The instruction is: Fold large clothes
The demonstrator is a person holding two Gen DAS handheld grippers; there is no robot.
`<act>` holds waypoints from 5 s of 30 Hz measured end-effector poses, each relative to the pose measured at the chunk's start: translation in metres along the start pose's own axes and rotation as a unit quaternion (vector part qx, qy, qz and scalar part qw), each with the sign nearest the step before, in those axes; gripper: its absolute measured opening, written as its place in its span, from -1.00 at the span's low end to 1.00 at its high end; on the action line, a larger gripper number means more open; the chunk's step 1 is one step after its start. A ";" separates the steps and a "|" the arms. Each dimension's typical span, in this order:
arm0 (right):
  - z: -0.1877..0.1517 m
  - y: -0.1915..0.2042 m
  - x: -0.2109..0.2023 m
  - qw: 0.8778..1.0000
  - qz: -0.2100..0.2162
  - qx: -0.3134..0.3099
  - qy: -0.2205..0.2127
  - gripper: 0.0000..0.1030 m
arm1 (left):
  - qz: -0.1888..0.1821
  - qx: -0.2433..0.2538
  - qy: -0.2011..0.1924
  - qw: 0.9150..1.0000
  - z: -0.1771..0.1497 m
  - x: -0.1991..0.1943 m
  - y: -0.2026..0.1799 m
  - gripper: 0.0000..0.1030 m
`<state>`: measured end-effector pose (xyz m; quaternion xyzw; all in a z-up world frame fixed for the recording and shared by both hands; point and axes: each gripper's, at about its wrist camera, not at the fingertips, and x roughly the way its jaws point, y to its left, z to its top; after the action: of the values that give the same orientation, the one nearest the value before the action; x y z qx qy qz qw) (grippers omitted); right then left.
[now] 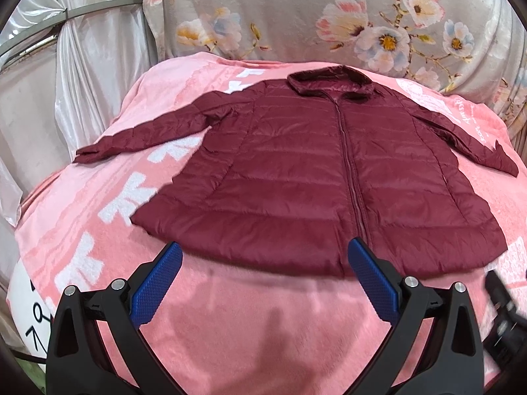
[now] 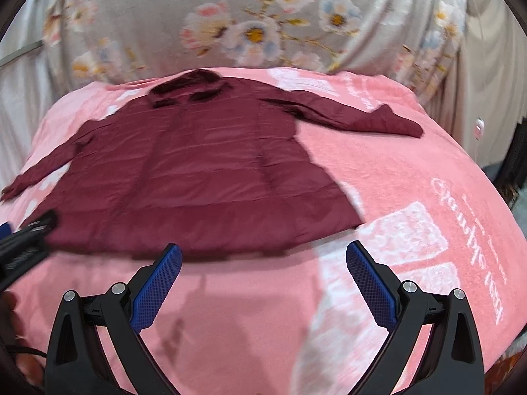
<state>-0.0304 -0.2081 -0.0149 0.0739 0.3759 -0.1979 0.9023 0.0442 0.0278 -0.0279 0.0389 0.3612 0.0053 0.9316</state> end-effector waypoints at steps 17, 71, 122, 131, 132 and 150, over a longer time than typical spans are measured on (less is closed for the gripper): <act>0.168 -0.200 0.181 0.973 -0.051 0.223 -0.029 0.90 | 0.074 -0.065 -0.053 0.994 0.097 0.077 0.027 0.91; 0.185 0.075 0.184 0.968 0.235 -0.077 -0.034 -0.03 | -0.153 -0.170 0.051 0.972 0.126 0.184 0.033 0.91; 0.198 0.002 0.216 0.992 0.044 0.119 -0.028 -0.79 | -0.046 -0.145 0.054 0.987 0.140 0.269 0.021 -0.81; 0.193 0.156 0.214 0.985 0.166 -0.051 0.003 -0.79 | -0.058 -0.163 0.048 0.984 0.137 0.267 0.028 -0.79; 0.191 0.163 0.220 0.984 0.169 -0.055 0.012 -0.79 | -0.057 -0.162 0.048 0.984 0.137 0.267 0.027 -0.79; 0.160 0.181 0.266 0.982 0.163 -0.066 0.074 -0.89 | -0.052 -0.156 0.048 0.985 0.138 0.267 0.025 -0.75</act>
<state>0.3183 -0.1689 -0.0925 0.0891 0.4370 -0.0175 0.8949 0.3350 0.0537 -0.1044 -0.1264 0.4018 0.0153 0.9068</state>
